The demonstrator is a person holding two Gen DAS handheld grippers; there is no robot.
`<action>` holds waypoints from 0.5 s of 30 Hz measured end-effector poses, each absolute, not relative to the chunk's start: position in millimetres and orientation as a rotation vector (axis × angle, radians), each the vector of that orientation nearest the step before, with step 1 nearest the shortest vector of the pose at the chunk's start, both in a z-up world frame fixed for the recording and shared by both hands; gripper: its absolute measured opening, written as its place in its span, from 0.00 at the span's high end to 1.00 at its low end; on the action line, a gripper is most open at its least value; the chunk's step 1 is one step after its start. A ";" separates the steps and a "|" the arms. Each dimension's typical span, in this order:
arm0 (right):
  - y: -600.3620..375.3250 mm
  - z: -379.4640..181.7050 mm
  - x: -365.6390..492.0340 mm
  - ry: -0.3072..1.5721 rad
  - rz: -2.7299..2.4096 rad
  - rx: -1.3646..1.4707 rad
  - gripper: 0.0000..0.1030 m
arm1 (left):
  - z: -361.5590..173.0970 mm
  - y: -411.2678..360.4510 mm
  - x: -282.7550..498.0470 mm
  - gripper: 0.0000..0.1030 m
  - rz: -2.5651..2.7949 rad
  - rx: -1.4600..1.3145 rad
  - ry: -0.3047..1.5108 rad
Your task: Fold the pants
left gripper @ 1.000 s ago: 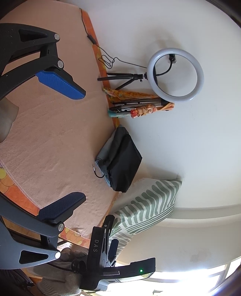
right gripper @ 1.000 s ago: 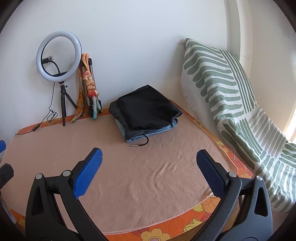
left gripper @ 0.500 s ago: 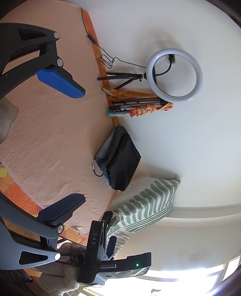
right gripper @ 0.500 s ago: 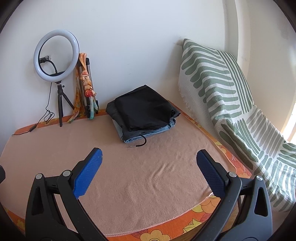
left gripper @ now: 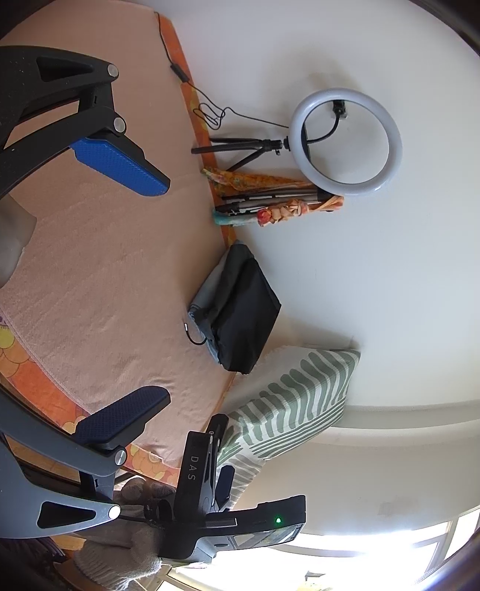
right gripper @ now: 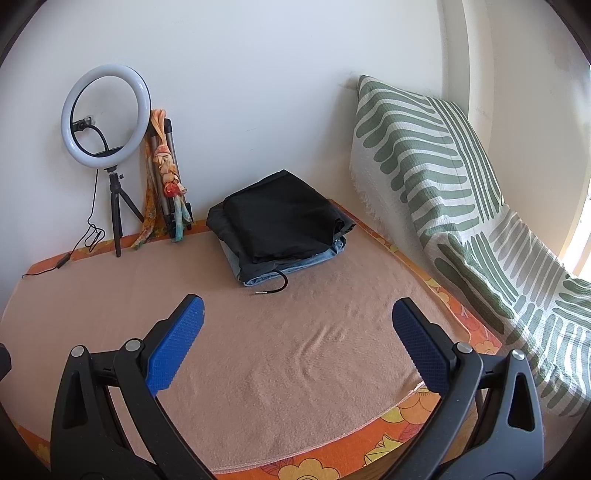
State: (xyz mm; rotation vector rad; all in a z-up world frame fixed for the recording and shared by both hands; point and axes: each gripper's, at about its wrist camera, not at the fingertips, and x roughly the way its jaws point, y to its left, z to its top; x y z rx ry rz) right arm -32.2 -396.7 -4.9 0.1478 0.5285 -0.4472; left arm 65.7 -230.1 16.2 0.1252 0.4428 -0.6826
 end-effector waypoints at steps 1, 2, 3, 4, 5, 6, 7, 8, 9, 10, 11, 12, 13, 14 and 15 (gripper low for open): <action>-397.4 -4.8 -32.2 0.529 -0.446 0.149 0.00 | 16.5 -230.2 65.5 0.01 -0.683 0.126 0.441; -396.8 -4.8 -32.3 0.528 -0.447 0.149 0.00 | 16.7 -230.2 65.7 0.01 -0.684 0.126 0.441; -397.0 -4.6 -32.2 0.528 -0.448 0.148 0.00 | 17.1 -230.2 65.6 0.01 -0.685 0.126 0.440; -397.0 -4.8 -32.1 0.527 -0.450 0.147 0.00 | 16.9 -230.5 65.3 0.01 -0.683 0.126 0.440; -397.2 -4.8 -32.3 0.527 -0.449 0.148 0.00 | 17.1 -230.7 65.2 0.01 -0.684 0.127 0.439; -397.4 -5.1 -32.0 0.527 -0.447 0.149 0.00 | 17.3 -230.7 65.2 0.01 -0.684 0.128 0.439; -397.3 -5.5 -31.6 0.527 -0.445 0.151 0.00 | 17.1 -230.8 65.0 0.01 -0.684 0.126 0.440; -397.5 -5.8 -31.4 0.528 -0.445 0.152 0.00 | 17.3 -230.7 64.9 0.01 -0.683 0.126 0.440; -397.4 -5.9 -31.4 0.528 -0.445 0.151 0.00 | 17.5 -230.8 64.8 0.01 -0.683 0.126 0.440; -397.3 -5.9 -31.6 0.528 -0.446 0.150 0.00 | 17.2 -230.4 65.1 0.01 -0.684 0.127 0.439; -397.3 -5.9 -31.7 0.529 -0.445 0.150 0.00 | 17.2 -230.3 65.2 0.01 -0.684 0.126 0.440; -397.3 -5.9 -31.9 0.529 -0.444 0.150 0.00 | 17.3 -230.2 65.1 0.01 -0.684 0.125 0.440; -396.8 -6.4 -31.6 0.529 -0.443 0.150 0.00 | 17.4 -230.1 65.0 0.01 -0.684 0.124 0.440; -396.8 -6.5 -31.8 0.529 -0.444 0.150 0.00 | 17.5 -230.2 64.9 0.01 -0.685 0.125 0.440; -396.6 -6.4 -31.6 0.529 -0.445 0.151 0.00 | 17.5 -230.3 64.9 0.01 -0.685 0.126 0.441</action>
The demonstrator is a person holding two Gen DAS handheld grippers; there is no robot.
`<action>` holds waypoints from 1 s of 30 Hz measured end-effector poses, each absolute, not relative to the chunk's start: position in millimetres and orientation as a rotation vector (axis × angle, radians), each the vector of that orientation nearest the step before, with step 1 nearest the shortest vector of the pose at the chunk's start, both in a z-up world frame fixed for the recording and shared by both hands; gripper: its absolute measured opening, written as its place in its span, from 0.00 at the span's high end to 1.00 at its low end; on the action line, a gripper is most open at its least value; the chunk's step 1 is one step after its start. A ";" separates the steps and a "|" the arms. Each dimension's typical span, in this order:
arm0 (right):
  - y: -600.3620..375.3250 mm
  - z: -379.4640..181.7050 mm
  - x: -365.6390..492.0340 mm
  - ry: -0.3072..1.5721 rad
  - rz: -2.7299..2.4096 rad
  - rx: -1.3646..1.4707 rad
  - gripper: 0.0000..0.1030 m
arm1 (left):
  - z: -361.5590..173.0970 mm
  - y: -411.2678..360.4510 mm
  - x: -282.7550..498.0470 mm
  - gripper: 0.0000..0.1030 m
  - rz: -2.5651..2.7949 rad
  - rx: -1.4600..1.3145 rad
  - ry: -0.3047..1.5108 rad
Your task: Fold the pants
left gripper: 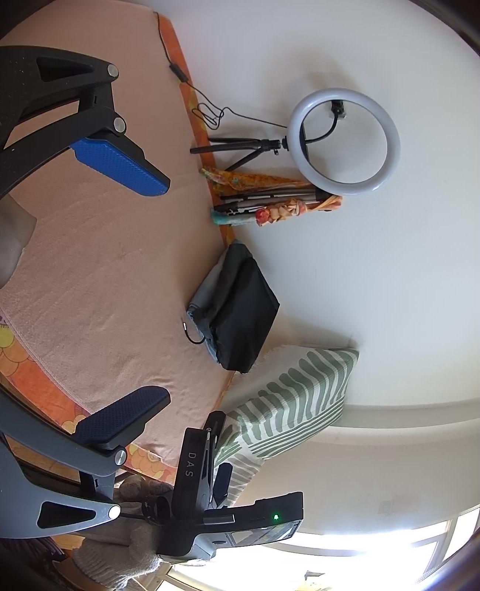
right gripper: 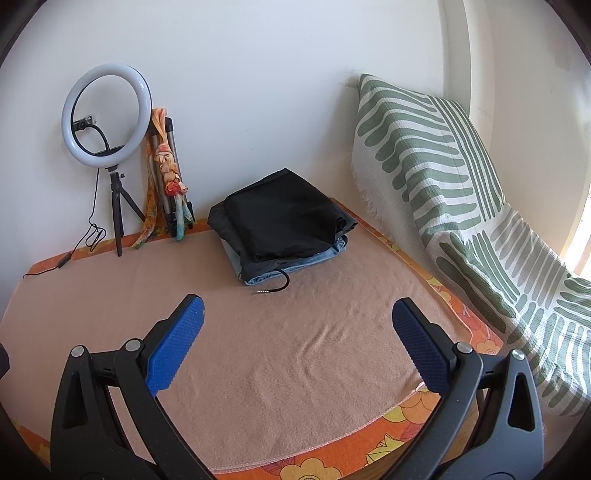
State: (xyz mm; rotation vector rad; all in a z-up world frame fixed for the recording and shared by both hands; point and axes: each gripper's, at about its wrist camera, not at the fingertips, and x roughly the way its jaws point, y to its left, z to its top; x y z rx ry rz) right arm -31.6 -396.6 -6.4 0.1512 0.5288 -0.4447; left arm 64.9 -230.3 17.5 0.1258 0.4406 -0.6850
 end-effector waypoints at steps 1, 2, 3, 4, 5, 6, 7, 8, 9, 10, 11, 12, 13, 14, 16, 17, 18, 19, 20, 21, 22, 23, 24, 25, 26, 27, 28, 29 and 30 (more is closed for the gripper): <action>-397.0 -6.6 -31.7 0.530 -0.445 0.152 0.00 | 17.6 -230.5 64.6 0.01 -0.685 0.126 0.441; -396.9 -6.9 -31.7 0.530 -0.444 0.154 0.00 | 17.6 -230.7 64.5 0.01 -0.686 0.126 0.441; -397.1 -7.3 -31.9 0.531 -0.443 0.156 0.00 | 17.6 -231.1 64.5 0.01 -0.686 0.127 0.442; -397.2 -7.9 -31.8 0.531 -0.443 0.157 0.00 | 17.7 -231.5 63.8 0.01 -0.688 0.129 0.442; -397.2 -7.8 -31.6 0.530 -0.443 0.156 0.00 | 17.7 -231.6 63.7 0.01 -0.689 0.130 0.442; -397.6 -7.8 -31.1 0.531 -0.442 0.154 0.00 | 17.8 -231.8 63.5 0.01 -0.688 0.131 0.441; -397.8 -7.6 -31.0 0.530 -0.441 0.154 0.00 | 17.6 -231.7 63.5 0.01 -0.689 0.131 0.441; -397.9 -7.7 -31.1 0.530 -0.441 0.154 0.00 | 17.5 -231.7 63.4 0.01 -0.689 0.130 0.442; -398.1 -7.6 -30.9 0.531 -0.441 0.154 0.00 | 17.5 -231.8 63.3 0.01 -0.690 0.129 0.442; -398.2 -7.5 -30.8 0.531 -0.441 0.153 0.00 | 17.5 -231.8 63.2 0.01 -0.691 0.128 0.442; -398.1 -7.8 -31.0 0.531 -0.440 0.153 0.00 | 17.5 -231.8 63.1 0.01 -0.692 0.129 0.441; -398.1 -7.5 -31.0 0.531 -0.441 0.153 0.00 | 17.5 -232.4 62.7 0.01 -0.693 0.131 0.441; -398.2 -7.4 -31.0 0.531 -0.441 0.154 0.00 | 17.5 -232.2 63.0 0.01 -0.693 0.132 0.440; -398.2 -7.5 -31.1 0.531 -0.440 0.154 0.00 | 17.3 -232.5 62.8 0.01 -0.695 0.132 0.442; -398.1 -7.3 -30.9 0.531 -0.441 0.154 0.00 | 17.2 -232.0 62.4 0.01 -0.695 0.130 0.445; -398.2 -7.7 -31.0 0.531 -0.441 0.153 0.00 | 17.5 -232.0 62.4 0.01 -0.695 0.130 0.445; -398.2 -7.6 -31.0 0.532 -0.440 0.153 0.00 | 17.7 -231.7 62.7 0.01 -0.695 0.130 0.446; -398.0 -7.2 -31.1 0.531 -0.441 0.154 0.00 | 17.8 -231.4 62.7 0.01 -0.695 0.130 0.446; -398.1 -7.5 -31.3 0.532 -0.440 0.154 0.00 | 17.9 -231.3 62.7 0.01 -0.695 0.129 0.446; -397.5 -7.9 -30.7 0.532 -0.440 0.154 0.00 | 18.0 -231.1 62.8 0.01 -0.696 0.129 0.445; -397.5 -8.2 -30.8 0.532 -0.439 0.154 0.00 | 18.1 -230.8 63.0 0.01 -0.697 0.131 0.446; -397.5 -8.1 -30.9 0.532 -0.440 0.155 0.00 | 18.3 -230.8 62.8 0.01 -0.696 0.131 0.446; -397.4 -8.2 -30.9 0.533 -0.441 0.155 0.00 | 18.4 -230.9 62.8 0.01 -0.697 0.131 0.446; -397.6 -7.8 -30.9 0.532 -0.440 0.155 0.00 | 18.6 -231.1 62.7 0.01 -0.696 0.131 0.446; -397.5 -7.9 -31.0 0.532 -0.439 0.156 0.00 | 18.5 -231.2 62.6 0.01 -0.697 0.132 0.447; -396.9 -8.5 -31.0 0.532 -0.439 0.157 0.00 | 18.4 -231.3 62.6 0.01 -0.697 0.133 0.448; -396.9 -8.4 -30.9 0.532 -0.439 0.156 0.00 | 18.0 -231.1 62.3 0.01 -0.698 0.133 0.448; -396.7 -8.6 -31.1 0.532 -0.439 0.155 0.00 | 17.7 -231.3 62.0 0.01 -0.698 0.134 0.449; -396.9 -8.4 -31.1 0.532 -0.440 0.156 0.00 | 17.6 -231.3 61.9 0.01 -0.698 0.135 0.449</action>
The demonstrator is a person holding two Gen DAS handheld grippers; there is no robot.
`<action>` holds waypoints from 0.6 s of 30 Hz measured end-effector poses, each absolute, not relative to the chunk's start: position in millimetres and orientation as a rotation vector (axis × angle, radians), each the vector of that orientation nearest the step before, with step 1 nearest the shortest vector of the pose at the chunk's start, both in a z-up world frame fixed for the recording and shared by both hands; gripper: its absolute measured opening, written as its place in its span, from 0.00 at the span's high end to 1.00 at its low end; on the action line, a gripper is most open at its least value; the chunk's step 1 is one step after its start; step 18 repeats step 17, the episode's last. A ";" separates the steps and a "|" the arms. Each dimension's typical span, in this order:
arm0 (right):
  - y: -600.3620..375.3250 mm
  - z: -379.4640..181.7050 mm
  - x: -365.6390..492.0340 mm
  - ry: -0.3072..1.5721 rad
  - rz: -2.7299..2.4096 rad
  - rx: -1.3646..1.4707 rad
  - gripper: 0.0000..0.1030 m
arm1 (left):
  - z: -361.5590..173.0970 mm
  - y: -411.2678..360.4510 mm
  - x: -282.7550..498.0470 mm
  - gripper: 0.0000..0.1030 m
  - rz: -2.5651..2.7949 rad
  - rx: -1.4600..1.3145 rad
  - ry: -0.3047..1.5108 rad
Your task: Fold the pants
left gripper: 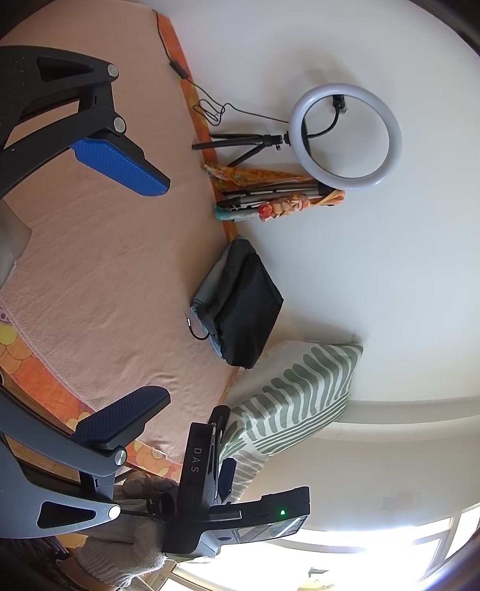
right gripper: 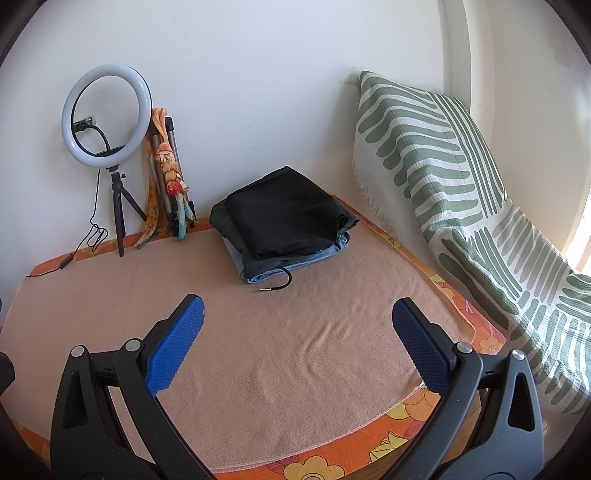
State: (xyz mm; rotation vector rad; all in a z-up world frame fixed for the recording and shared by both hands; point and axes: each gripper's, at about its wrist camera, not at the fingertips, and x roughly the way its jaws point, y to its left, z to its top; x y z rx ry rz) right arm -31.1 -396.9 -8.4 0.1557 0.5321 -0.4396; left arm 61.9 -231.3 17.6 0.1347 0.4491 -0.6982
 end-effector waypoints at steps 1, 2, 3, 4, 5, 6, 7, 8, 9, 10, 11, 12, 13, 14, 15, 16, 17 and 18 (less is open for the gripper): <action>-396.7 -8.7 -31.2 0.533 -0.439 0.156 0.00 | 17.4 -231.3 61.6 0.01 -0.699 0.135 0.449; -396.8 -8.5 -31.2 0.533 -0.438 0.157 0.00 | 17.0 -231.1 61.7 0.01 -0.699 0.136 0.449; -396.4 -8.7 -31.3 0.533 -0.438 0.157 0.00 | 16.9 -231.0 61.7 0.01 -0.699 0.137 0.450; -394.8 -9.5 -31.4 0.534 -0.438 0.156 0.00 | 16.9 -231.1 61.7 0.01 -0.697 0.136 0.450; -395.3 -9.1 -31.4 0.533 -0.439 0.156 0.00 | 16.6 -230.7 61.8 0.01 -0.695 0.134 0.451; -395.3 -9.0 -31.3 0.533 -0.439 0.157 0.00 | 16.5 -230.2 62.3 0.01 -0.696 0.131 0.453; -395.3 -9.0 -31.3 0.533 -0.439 0.157 0.00 | 16.2 -229.8 62.9 0.01 -0.697 0.129 0.455; -394.9 -9.4 -31.6 0.533 -0.438 0.158 0.00 | 16.0 -229.7 62.8 0.01 -0.695 0.128 0.455; -395.3 -8.9 -31.2 0.533 -0.439 0.158 0.00 | 16.0 -229.4 62.4 0.01 -0.693 0.129 0.452; -395.4 -8.9 -31.2 0.533 -0.440 0.158 0.00 | 16.0 -229.3 62.2 0.01 -0.689 0.131 0.448; -395.1 -9.1 -31.2 0.533 -0.440 0.157 0.00 | 15.8 -229.2 62.3 0.01 -0.690 0.132 0.449; -395.5 -8.9 -31.2 0.534 -0.439 0.158 0.00 | 15.7 -229.1 61.9 0.01 -0.693 0.131 0.450; -394.9 -9.3 -31.4 0.534 -0.439 0.158 0.00 | 15.6 -229.0 62.4 0.01 -0.696 0.131 0.451; -395.3 -9.1 -31.2 0.534 -0.438 0.159 0.00 | 15.2 -229.2 62.3 0.01 -0.701 0.132 0.454; -393.8 -9.6 -30.8 0.535 -0.437 0.160 0.00 | 14.7 -229.8 62.1 0.01 -0.702 0.138 0.454; -392.2 -10.3 -29.9 0.535 -0.435 0.161 0.00 | 14.0 -230.0 61.8 0.01 -0.698 0.146 0.452; -390.7 -10.7 -29.5 0.536 -0.433 0.162 0.00 | 13.6 -229.3 61.9 0.01 -0.698 0.155 0.454; -390.7 -10.7 -29.5 0.536 -0.433 0.162 0.00 | 13.6 -229.3 61.9 0.01 -0.698 0.155 0.454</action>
